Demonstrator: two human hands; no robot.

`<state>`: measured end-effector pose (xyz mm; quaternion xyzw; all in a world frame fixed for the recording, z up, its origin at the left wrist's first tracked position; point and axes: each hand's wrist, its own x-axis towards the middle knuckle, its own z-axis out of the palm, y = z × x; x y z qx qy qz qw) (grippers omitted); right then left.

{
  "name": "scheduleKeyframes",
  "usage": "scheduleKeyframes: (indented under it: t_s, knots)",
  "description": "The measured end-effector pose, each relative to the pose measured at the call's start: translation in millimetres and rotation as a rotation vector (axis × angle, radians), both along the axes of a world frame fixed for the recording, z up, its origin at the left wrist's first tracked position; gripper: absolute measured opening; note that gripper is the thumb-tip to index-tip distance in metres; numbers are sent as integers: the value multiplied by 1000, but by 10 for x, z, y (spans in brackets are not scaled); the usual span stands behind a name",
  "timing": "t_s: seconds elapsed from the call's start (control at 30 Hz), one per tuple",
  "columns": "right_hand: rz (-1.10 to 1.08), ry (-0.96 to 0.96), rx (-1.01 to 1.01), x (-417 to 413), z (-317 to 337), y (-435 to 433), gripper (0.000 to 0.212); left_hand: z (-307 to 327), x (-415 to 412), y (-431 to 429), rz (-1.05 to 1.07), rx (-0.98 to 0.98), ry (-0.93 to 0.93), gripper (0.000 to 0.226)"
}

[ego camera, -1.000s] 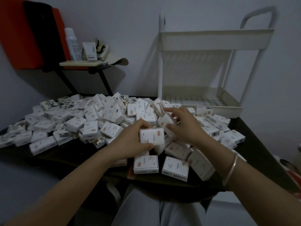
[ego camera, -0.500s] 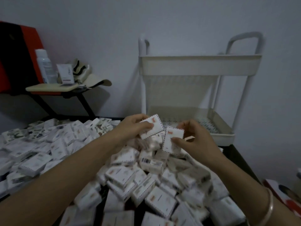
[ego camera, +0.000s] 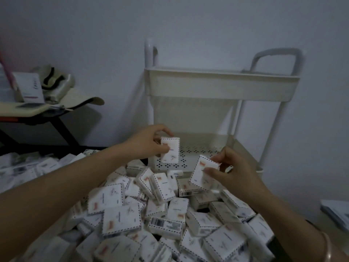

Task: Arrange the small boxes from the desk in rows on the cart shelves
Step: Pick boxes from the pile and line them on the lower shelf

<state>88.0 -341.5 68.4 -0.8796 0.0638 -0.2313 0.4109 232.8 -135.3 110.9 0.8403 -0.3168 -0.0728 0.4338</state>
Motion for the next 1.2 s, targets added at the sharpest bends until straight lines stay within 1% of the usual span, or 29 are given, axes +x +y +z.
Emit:
scheduleKeyframes:
  t_s: [0.13,0.2,0.27,0.4,0.47,0.6,0.73,0.8,0.87,1.0,1.07,1.2]
  knots:
    - [-41,17,6,120,-29,108,24,-95,163,10,-97,42,-10,31]
    - [-62,19,-19,188,-3,180,23,-148,223,55,-127,66,-48,32]
    - [-98,5,-56,257,43,233,23,-160,245,101,-125,124,-140,31]
    - [-151,-16,-128,443,94,238,26,-122,272,55,-111,237,-438,29]
    - [-159,-6,-162,563,74,184,29,-149,294,-3,-133,290,-495,30]
    - [-112,13,-183,810,25,98,30,-306,313,-93,-157,486,-612,30]
    - [-60,12,-200,1022,21,46,29,-408,373,-151,-115,578,-660,32]
    - [-37,23,-231,1121,1,27,29,-413,389,-177,-102,617,-682,38]
    - [-16,25,-269,1213,-46,13,31,-397,380,-190,-137,660,-677,45]
    - [45,23,-269,1348,-195,-16,36,-384,381,-191,-187,767,-656,30]
    - [63,35,-262,1391,-253,-22,36,-380,387,-193,-193,804,-625,30]
    - [92,57,-249,1471,-300,-51,28,-377,390,-196,-199,867,-660,34]
